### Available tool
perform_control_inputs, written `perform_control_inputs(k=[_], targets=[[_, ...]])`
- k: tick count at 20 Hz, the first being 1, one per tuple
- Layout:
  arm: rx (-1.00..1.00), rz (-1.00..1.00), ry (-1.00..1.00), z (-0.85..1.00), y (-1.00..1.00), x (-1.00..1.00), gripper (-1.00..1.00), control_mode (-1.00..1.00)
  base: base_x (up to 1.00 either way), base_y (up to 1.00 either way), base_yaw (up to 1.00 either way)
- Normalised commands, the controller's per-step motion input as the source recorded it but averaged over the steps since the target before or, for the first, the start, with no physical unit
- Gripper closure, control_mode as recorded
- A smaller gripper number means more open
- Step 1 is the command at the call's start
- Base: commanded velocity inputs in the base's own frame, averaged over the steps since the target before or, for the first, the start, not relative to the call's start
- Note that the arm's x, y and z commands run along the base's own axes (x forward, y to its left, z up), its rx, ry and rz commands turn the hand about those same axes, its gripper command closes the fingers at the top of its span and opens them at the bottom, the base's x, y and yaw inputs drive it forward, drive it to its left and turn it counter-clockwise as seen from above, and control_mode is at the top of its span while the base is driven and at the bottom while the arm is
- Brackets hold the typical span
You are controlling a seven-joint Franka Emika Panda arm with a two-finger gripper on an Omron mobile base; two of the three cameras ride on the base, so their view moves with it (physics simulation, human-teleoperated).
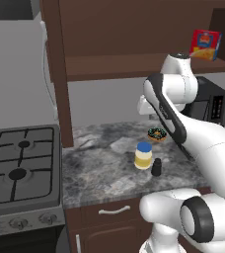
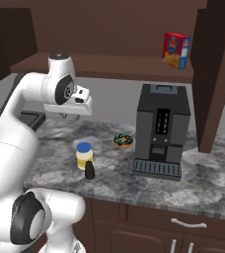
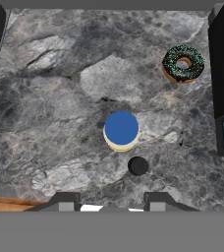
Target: Pick the shaker and mayonnaise from the counter and place them in the cabinet.
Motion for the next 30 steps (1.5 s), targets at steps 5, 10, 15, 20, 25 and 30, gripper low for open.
perform_control_inputs(k=[5, 10, 15, 20, 25, 30], targets=[[0.00, 0.00, 0.00, 0.00, 0.00, -0.19, -1.00, -1.00, 0.00, 0.00, 0.00], [0.00, 0.00, -0.02, -0.02, 0.00, -0.40, -1.00, -1.00, 0.00, 0.00, 0.00], [0.00, 0.00, -0.10, -0.16, 0.00, -0.47, -1.00, -1.00, 0.00, 0.00, 0.00], [-0.03, 0.00, -0.15, -0.30, 0.00, -0.44, -1.00, -1.00, 0.00, 0.00, 0.00], [-0.04, 0.00, -0.15, -0.35, 0.00, -0.36, -1.00, -1.00, 0.00, 0.00, 0.00], [-0.02, 0.00, -0.15, -0.35, 0.00, -0.18, -1.00, -1.00, 0.00, 0.00, 0.00]])
